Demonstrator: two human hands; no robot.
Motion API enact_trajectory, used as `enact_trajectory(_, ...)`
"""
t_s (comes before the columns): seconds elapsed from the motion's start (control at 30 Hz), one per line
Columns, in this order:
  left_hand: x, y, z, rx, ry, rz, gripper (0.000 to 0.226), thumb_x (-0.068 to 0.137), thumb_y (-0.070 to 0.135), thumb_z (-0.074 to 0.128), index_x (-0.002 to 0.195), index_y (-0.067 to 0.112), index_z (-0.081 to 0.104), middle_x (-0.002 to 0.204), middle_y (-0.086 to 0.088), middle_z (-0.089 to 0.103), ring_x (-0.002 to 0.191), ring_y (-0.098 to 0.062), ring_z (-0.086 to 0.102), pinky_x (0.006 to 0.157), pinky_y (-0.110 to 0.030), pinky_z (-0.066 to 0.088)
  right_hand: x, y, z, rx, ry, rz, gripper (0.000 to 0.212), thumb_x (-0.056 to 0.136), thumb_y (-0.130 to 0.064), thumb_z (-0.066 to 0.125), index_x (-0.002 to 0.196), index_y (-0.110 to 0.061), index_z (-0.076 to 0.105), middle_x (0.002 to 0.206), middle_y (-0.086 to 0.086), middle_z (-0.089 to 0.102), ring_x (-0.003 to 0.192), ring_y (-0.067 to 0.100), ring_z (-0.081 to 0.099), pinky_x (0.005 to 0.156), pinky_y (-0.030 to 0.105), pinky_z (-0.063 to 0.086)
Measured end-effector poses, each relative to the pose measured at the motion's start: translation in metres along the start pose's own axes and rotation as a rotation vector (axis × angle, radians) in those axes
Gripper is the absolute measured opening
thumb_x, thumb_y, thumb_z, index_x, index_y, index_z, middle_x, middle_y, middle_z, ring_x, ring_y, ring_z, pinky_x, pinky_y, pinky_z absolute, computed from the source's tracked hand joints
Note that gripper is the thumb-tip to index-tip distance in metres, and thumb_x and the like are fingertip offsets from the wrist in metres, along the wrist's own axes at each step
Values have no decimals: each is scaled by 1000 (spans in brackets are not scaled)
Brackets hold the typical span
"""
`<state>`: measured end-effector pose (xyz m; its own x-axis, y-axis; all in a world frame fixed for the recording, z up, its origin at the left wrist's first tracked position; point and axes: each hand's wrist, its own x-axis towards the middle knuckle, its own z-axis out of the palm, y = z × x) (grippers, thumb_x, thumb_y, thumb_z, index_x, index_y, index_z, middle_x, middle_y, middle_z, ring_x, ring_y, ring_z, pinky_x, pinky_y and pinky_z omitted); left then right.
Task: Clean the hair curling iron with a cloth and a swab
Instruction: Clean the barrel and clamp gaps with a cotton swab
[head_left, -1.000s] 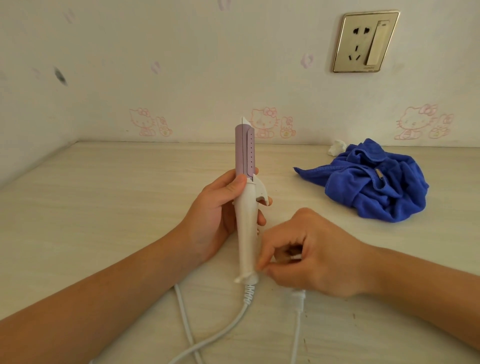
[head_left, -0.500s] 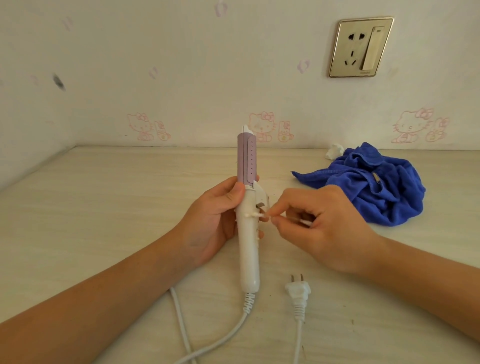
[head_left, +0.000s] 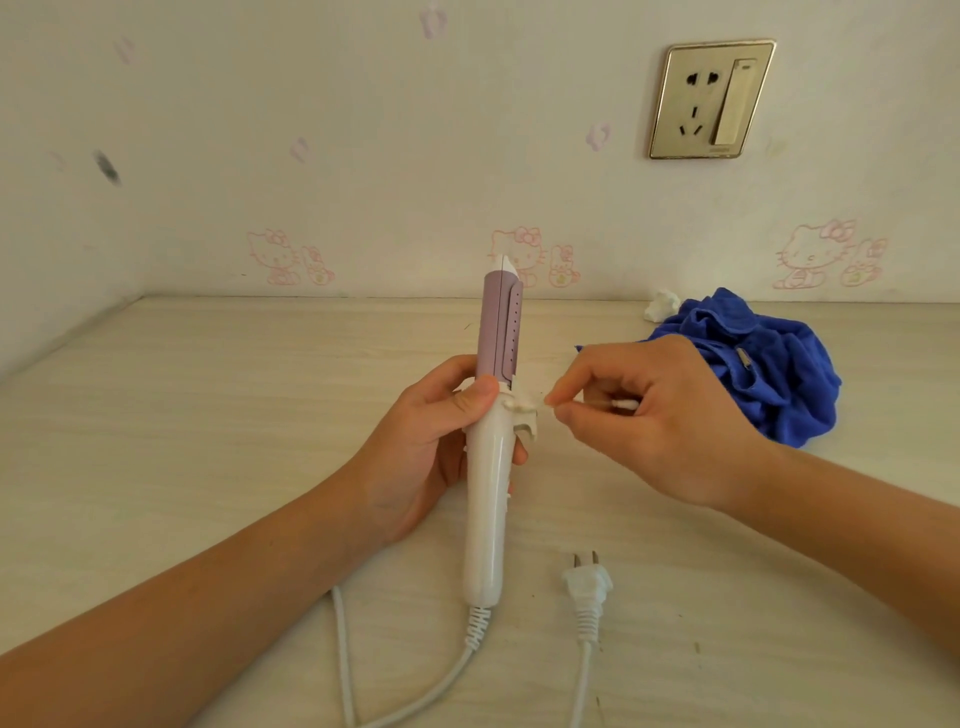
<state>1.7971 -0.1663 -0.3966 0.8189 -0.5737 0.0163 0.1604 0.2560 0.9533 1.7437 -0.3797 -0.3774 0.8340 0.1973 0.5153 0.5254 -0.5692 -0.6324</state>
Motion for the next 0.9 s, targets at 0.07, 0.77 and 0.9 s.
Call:
enact_trajectory(0.07, 0, 0, 0, 3, -2, 3, 49, 92, 28, 62, 134, 4, 55, 89, -20, 62, 69, -31, 68, 55, -38, 58, -1, -2, 1, 14, -25, -10, 11, 88, -5, 73, 82, -14, 76, 51, -4, 53, 46, 7, 45, 55, 12, 38)
enact_trajectory(0.77, 0, 2, 0, -11, -16, -22, 48, 93, 31, 61, 131, 1, 61, 91, -15, 68, 73, -30, 72, 58, -39, 60, 1, -1, 3, 16, 17, 14, 10, 90, -7, 73, 83, -15, 76, 50, 1, 53, 47, 8, 45, 58, 14, 40)
enact_trajectory(0.9, -1, 2, -1, -14, -25, -41, 53, 92, 34, 61, 129, -4, 61, 97, -19, 72, 80, -33, 75, 60, -39, 62, 0, -3, 4, 22, -12, -8, 11, 90, -7, 72, 84, -16, 75, 50, -3, 53, 46, 7, 44, 56, 13, 38)
